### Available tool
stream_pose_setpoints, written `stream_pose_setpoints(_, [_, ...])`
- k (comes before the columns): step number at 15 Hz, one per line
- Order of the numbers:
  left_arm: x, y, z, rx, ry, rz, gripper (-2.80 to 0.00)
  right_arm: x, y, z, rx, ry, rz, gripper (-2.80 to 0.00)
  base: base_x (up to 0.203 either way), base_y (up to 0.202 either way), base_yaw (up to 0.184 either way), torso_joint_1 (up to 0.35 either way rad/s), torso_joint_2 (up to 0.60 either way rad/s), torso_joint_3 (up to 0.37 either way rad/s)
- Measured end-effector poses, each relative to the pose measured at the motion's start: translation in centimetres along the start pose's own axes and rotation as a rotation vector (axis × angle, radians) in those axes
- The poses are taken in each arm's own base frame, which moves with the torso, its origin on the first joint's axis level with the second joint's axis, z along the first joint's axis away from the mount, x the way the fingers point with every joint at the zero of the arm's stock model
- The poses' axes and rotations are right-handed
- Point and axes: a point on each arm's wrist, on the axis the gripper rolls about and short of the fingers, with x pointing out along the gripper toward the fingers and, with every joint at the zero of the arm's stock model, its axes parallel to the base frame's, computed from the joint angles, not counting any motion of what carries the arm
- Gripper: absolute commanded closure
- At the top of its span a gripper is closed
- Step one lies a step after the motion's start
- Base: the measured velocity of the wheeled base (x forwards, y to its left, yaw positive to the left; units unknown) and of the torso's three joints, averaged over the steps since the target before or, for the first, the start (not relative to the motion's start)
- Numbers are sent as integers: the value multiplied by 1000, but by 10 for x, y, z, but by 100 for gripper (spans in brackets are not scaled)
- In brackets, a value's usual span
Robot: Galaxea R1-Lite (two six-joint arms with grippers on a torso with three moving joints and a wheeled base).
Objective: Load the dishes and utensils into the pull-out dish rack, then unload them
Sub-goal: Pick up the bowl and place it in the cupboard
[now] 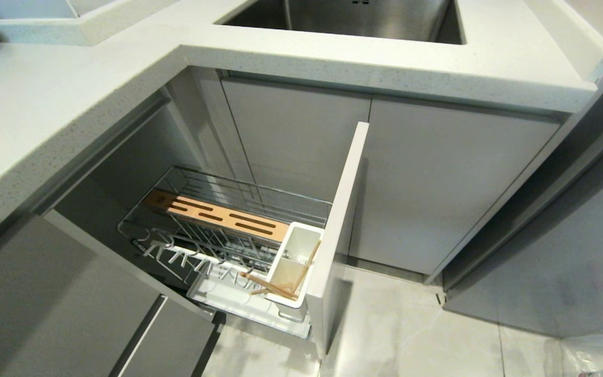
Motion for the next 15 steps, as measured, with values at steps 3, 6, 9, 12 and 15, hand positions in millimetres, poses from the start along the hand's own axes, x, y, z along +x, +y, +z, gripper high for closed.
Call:
stream_pose_setpoints(3, [52, 11, 52, 45, -36, 75, 0, 0, 0, 0, 0, 0, 0, 0, 0, 0, 0, 0, 0, 0])
stream_pose_setpoints(6, [115, 28, 70, 61, 24, 242, 0, 0, 0, 0, 0, 0, 0, 0, 0, 0, 0, 0, 0, 0])
stream_pose_setpoints(9, [171, 43, 68, 87, 144, 478, 0, 0, 0, 0, 0, 0, 0, 0, 0, 0, 0, 0, 0, 0])
stream_pose_setpoints(12, [217, 57, 43, 158, 291, 748, 0, 0, 0, 0, 0, 0, 0, 0, 0, 0, 0, 0, 0, 0])
stream_pose_setpoints(15, [239, 74, 15, 252, 426, 992, 0, 0, 0, 0, 0, 0, 0, 0, 0, 0, 0, 0, 0, 0])
